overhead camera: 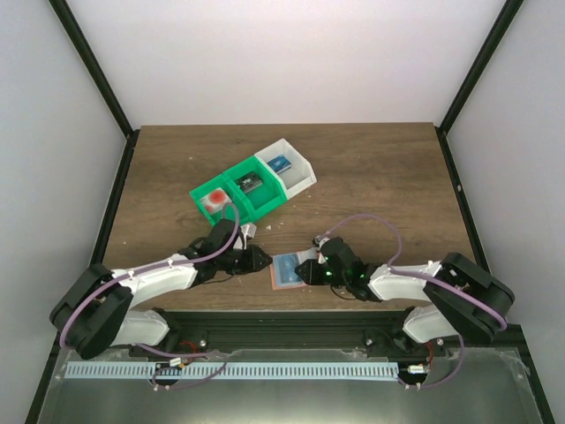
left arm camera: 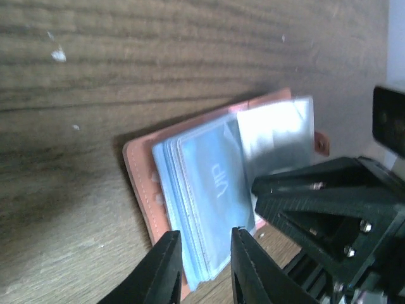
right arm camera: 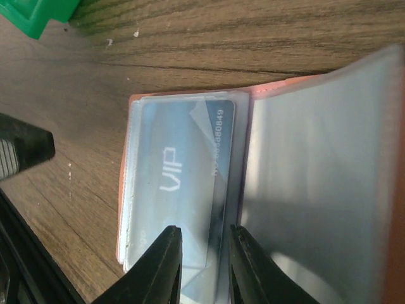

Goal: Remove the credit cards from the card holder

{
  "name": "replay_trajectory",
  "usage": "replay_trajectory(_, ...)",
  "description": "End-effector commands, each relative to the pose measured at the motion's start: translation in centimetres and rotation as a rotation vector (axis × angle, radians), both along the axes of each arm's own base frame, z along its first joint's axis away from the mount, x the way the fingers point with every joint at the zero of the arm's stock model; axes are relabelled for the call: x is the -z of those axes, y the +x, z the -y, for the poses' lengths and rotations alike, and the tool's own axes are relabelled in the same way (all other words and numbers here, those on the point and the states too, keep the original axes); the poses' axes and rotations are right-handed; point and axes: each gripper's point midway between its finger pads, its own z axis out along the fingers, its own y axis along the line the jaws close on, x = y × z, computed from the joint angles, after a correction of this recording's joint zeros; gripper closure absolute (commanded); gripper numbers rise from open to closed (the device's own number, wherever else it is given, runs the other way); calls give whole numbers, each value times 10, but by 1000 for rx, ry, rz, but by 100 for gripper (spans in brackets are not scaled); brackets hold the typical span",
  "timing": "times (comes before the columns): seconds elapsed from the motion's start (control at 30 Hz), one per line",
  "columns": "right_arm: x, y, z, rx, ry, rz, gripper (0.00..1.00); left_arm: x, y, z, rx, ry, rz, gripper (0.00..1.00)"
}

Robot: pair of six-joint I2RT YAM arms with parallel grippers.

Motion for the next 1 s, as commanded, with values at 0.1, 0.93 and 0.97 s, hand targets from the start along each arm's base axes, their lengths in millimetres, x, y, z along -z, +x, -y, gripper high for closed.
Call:
replay_trajectory(0.1, 14, 7, -5, -5, -55, -36, 78, -7, -6, 12, 20, -126, 3, 66)
replay_trajectory(0.93, 28, -10, -9, -1, 38, -142, 100, -2, -5, 27, 41, -220, -5, 52)
replay_trajectory(0.97, 28, -10, -9, 0, 39, -142, 100, -1, -4, 27, 39, -220, -7, 52)
